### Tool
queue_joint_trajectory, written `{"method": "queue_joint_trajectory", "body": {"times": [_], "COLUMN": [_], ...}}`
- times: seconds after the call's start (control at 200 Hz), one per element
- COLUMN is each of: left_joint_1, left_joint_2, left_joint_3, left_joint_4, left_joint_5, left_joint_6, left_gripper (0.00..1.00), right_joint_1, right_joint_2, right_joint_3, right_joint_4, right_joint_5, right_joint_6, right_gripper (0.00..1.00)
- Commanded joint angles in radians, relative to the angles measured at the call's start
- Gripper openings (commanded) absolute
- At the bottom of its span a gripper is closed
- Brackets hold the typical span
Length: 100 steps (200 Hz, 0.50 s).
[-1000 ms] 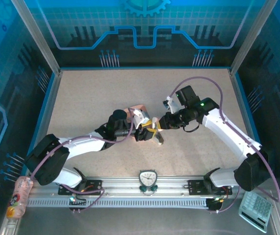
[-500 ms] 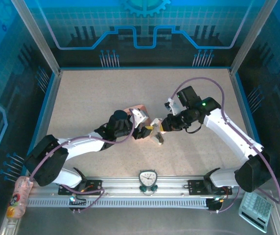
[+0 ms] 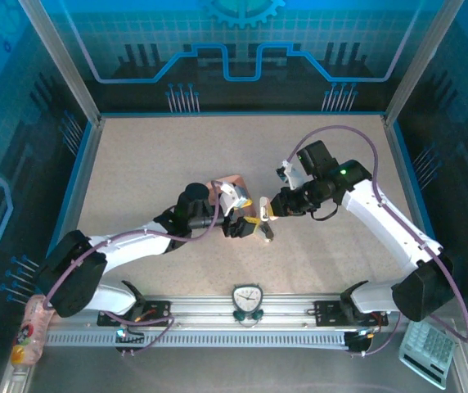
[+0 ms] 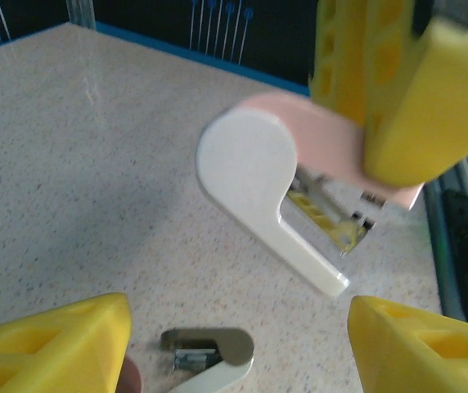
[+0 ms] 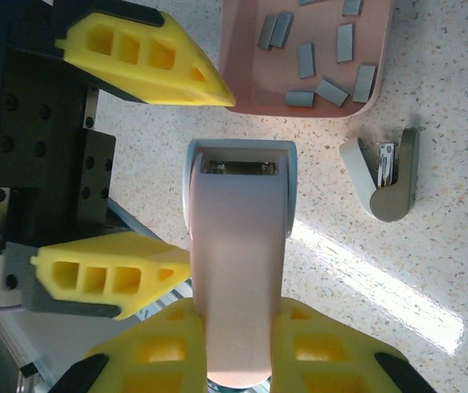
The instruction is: Load the staples into the stapler
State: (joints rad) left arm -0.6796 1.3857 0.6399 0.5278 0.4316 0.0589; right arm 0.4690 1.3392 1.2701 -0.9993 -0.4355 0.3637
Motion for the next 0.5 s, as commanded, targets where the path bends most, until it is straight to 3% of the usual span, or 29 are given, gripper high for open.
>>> {"method": "queue_joint_trajectory", "body": {"times": [0.0, 0.205, 0.495], "left_joint_1": [0.003, -0.012, -0.015], "left_joint_2": [0.026, 0.084, 0.081], "left_joint_3": [0.01, 0.019, 0.03], "left_joint_4": [0.119, 0.196, 0.07], "left_joint_5": [0.073, 0.08, 0.074], "left_joint_6": [-0.106, -0.167, -0.051], "left_gripper": [0.72, 0.71, 0.54], "right_joint_1": [-0.006, -0.006, -0.007], "right_joint_2": [0.001, 0.002, 0.006], "right_joint_3": [0.025, 0.023, 0.046], "right_joint_4": [-0.001, 0.017, -0.063], "right_joint_5": [-0.033, -0.06, -0.062], "right_joint_6": [0.017, 0.022, -0.009], "right_gripper": [0.09, 0.08, 0.09]}}
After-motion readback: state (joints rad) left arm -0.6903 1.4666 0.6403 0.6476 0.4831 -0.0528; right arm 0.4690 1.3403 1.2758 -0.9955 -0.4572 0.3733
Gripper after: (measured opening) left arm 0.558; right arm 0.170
